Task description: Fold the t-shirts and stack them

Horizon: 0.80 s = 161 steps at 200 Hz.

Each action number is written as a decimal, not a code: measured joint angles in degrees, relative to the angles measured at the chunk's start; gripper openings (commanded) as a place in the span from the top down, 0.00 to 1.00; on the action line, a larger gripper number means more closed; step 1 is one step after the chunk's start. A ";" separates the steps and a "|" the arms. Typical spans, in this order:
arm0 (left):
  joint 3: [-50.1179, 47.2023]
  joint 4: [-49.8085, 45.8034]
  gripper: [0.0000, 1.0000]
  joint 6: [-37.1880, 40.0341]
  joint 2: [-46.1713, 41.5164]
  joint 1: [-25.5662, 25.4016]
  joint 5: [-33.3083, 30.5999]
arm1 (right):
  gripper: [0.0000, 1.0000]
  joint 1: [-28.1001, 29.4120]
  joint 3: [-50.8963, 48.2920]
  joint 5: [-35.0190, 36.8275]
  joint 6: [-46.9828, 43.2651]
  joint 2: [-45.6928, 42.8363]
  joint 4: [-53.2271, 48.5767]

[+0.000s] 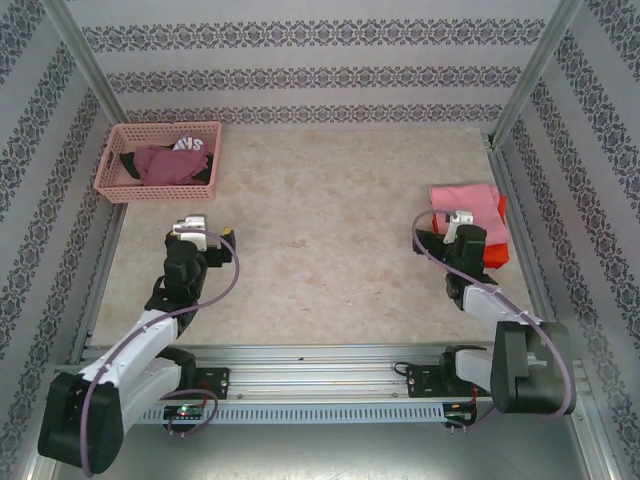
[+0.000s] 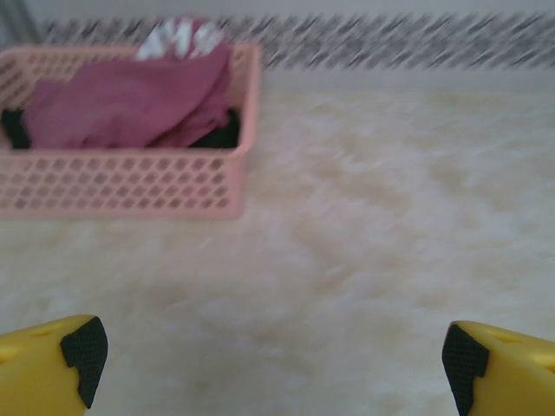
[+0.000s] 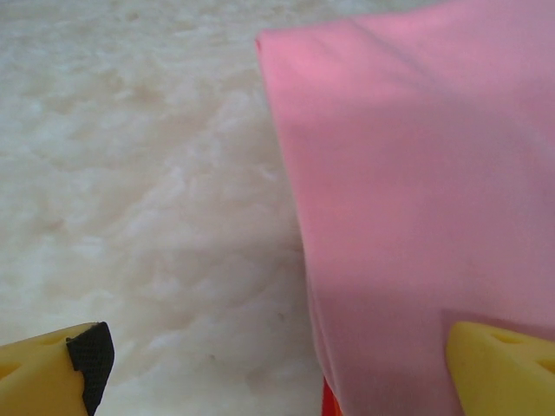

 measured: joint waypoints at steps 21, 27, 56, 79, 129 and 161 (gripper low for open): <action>-1.18 4.07 0.00 0.39 7.63 2.34 0.33 | 0.02 0.72 -1.64 1.66 -0.04 1.73 5.46; -1.14 6.12 0.00 0.46 10.29 2.75 0.70 | 0.02 0.72 -1.66 1.95 -0.11 2.27 7.23; 1.11 12.26 0.00 0.52 21.81 3.98 2.27 | 0.02 1.14 -1.62 2.99 -1.05 6.10 15.26; 4.81 14.19 0.00 1.86 26.14 4.70 3.13 | 0.02 1.49 -1.60 3.19 -1.95 10.67 20.79; 4.90 26.49 0.00 1.70 36.76 10.86 7.21 | 0.02 1.86 -1.46 3.08 -3.41 18.05 29.05; 4.83 28.02 0.00 1.70 37.00 10.99 8.79 | 0.02 2.12 1.33 2.93 -3.96 18.05 27.23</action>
